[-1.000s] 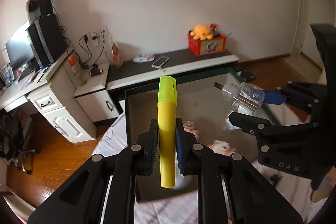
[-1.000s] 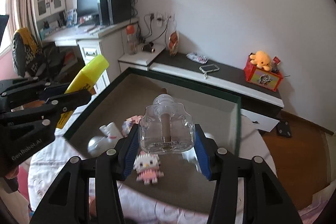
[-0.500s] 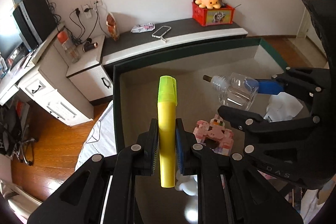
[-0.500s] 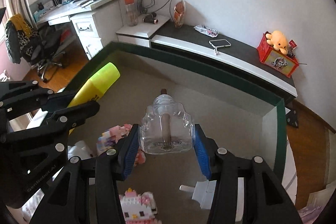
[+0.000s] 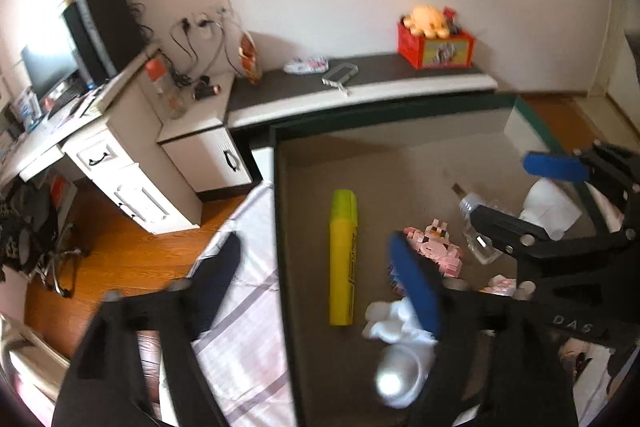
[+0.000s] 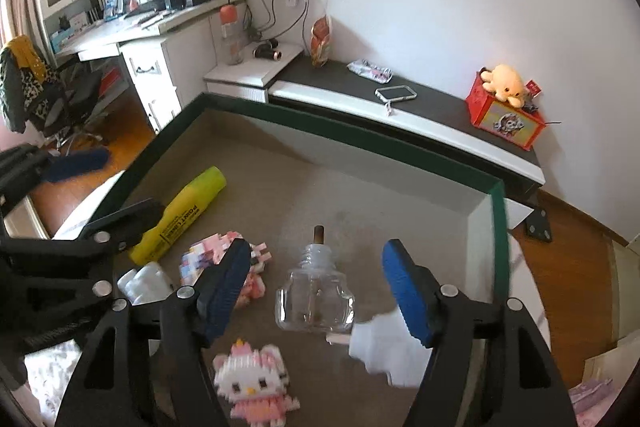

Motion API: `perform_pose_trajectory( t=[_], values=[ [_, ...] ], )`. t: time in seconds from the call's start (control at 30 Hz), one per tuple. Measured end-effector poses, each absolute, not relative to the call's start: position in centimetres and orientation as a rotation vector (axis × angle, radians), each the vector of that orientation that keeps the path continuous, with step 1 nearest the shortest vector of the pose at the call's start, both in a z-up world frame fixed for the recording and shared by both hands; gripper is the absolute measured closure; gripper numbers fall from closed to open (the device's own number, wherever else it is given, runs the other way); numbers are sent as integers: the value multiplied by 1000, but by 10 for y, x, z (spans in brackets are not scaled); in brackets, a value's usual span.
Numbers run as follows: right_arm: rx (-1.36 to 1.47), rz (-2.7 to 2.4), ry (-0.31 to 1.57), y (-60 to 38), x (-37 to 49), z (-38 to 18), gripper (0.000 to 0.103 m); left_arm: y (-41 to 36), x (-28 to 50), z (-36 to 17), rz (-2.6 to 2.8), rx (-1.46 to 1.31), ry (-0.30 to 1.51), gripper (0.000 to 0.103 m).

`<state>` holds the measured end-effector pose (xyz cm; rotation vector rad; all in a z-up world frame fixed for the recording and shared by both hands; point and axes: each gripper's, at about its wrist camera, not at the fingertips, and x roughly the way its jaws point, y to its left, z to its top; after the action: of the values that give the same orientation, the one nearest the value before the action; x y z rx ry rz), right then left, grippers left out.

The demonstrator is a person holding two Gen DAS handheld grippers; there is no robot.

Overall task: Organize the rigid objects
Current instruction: 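Carry highlighter and bottle into the pink box and open both tools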

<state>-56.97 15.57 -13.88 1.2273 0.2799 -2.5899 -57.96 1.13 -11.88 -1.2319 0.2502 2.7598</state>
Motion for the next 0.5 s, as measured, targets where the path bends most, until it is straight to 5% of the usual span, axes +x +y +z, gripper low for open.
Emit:
perform_pose_trajectory(
  t=[0.23, 0.37, 0.5],
  values=[
    [1054, -2697, 318, 154, -516, -103, 19, 6, -517, -84, 2840, -1070, 264, 1],
    [887, -2802, 376, 153, -469, -79, 0, 1, -471, -69, 2891, -958, 280, 0],
    [793, -2865, 382, 159, -427, -66, 0, -8, -428, -61, 2918, -912, 217, 0]
  ],
)
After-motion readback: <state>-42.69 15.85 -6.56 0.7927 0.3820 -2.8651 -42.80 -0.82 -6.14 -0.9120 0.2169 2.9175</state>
